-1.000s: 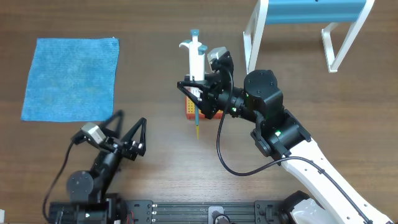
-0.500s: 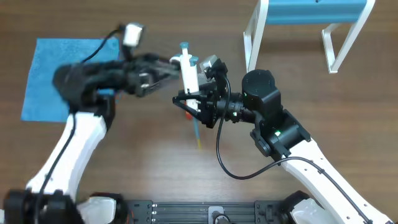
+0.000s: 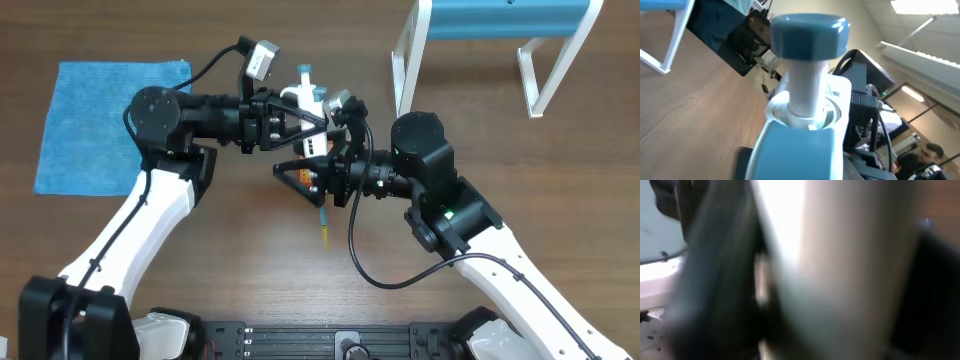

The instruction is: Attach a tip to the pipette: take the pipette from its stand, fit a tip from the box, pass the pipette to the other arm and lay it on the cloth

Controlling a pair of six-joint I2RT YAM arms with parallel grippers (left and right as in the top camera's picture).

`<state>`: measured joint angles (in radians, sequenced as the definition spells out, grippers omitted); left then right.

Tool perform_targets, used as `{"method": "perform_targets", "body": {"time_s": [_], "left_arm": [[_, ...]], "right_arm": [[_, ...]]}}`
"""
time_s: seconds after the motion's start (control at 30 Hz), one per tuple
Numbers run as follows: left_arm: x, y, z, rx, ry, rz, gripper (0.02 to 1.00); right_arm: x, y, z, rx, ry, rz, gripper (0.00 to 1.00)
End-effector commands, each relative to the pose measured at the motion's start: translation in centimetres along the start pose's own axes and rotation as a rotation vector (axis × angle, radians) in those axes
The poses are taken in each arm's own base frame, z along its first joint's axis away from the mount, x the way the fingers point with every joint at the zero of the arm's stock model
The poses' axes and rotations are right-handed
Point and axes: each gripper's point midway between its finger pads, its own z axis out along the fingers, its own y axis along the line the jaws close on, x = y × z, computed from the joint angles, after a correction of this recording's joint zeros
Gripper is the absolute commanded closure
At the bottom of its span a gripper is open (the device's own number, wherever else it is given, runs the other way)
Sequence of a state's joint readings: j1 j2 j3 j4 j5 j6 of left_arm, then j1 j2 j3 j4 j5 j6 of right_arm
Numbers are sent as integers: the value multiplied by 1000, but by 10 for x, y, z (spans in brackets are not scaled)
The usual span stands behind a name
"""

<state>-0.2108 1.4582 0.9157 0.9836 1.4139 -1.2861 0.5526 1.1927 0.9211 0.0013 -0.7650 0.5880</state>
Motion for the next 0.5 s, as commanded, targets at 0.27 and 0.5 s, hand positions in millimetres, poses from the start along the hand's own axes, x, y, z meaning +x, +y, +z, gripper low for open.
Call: {"method": "perform_targets", "body": {"time_s": [0.27, 0.5], "left_arm": [[79, 121, -280, -1468, 10, -736, 993], [58, 248, -424, -1808, 308, -956, 993]], "right_arm": [[70, -182, -174, 928, 98, 482, 139], [83, -195, -212, 1230, 71, 586, 139]]}}
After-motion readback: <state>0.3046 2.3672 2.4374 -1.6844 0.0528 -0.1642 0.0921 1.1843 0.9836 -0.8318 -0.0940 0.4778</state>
